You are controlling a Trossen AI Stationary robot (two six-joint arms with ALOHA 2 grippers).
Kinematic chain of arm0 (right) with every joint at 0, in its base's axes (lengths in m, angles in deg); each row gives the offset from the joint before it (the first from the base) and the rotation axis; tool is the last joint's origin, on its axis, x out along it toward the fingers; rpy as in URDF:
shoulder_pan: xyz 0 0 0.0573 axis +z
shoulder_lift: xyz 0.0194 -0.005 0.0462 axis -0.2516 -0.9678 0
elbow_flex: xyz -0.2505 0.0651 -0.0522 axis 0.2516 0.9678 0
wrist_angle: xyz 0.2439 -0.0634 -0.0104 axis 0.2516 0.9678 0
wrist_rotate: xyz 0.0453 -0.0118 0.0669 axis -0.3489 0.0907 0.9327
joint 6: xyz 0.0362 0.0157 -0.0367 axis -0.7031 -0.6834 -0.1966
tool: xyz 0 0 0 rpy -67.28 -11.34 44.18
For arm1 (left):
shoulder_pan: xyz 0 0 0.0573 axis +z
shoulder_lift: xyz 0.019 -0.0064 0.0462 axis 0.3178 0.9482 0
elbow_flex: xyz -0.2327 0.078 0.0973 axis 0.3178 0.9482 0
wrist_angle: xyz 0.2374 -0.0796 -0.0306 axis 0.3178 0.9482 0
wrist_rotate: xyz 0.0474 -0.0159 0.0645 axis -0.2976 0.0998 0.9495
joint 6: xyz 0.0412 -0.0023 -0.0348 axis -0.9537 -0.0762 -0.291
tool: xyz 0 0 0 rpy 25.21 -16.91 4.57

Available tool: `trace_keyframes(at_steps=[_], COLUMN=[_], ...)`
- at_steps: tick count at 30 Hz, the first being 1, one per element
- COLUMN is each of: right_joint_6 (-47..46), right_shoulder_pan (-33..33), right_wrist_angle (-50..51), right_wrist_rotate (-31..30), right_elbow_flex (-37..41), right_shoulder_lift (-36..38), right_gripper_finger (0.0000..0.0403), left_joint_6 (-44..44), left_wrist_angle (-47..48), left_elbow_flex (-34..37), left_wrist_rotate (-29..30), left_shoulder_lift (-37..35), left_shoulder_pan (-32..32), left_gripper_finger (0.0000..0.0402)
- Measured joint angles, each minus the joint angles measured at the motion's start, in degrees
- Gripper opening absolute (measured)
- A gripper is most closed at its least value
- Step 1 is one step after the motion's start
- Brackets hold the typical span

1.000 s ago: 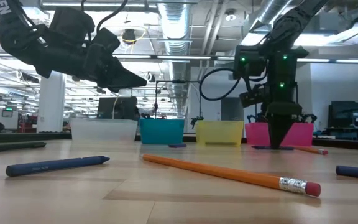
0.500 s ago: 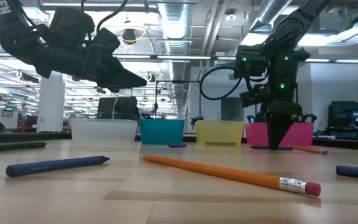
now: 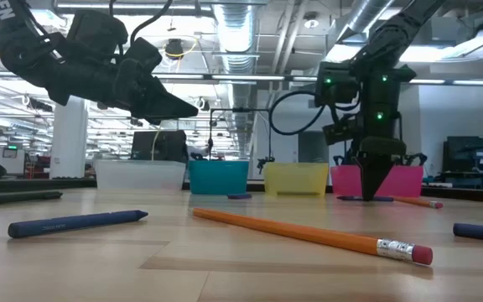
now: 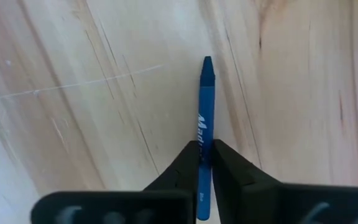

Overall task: Sort crayons/erasers/pens/pencils in bins
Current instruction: Put the blue crayon into the yellow bin

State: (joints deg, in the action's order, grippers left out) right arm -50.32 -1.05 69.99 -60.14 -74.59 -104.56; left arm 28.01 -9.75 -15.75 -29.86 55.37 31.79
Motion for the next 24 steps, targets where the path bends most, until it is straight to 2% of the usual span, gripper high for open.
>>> trace_keyframes(at_steps=[7, 14, 24], right_joint_6=[0.89, 0.07, 2.37], right_shoulder_pan=[0.12, -0.10, -0.75], right_wrist_angle=[0.45, 0.78, 2.26], right_wrist_rotate=[3.28, 3.31, 6.36], right_elbow_flex=[-2.02, -4.26, -13.98], right_shoulder_lift=[-0.18, 0.01, 0.17], right_gripper_finger=[0.0029, 0.0030, 0.0028], left_joint_6=[0.02, 0.01, 0.00], left_wrist_angle=[0.02, 0.02, 0.20], left_elbow_flex=[0.01, 0.00, 0.02], left_wrist_rotate=[0.00, 0.00, 0.00], left_shoulder_lift=[0.00, 0.00, 0.00], left_shoulder_pan=[0.02, 0.00, 0.02], left_gripper_finger=[0.0000, 0.0000, 0.0000])
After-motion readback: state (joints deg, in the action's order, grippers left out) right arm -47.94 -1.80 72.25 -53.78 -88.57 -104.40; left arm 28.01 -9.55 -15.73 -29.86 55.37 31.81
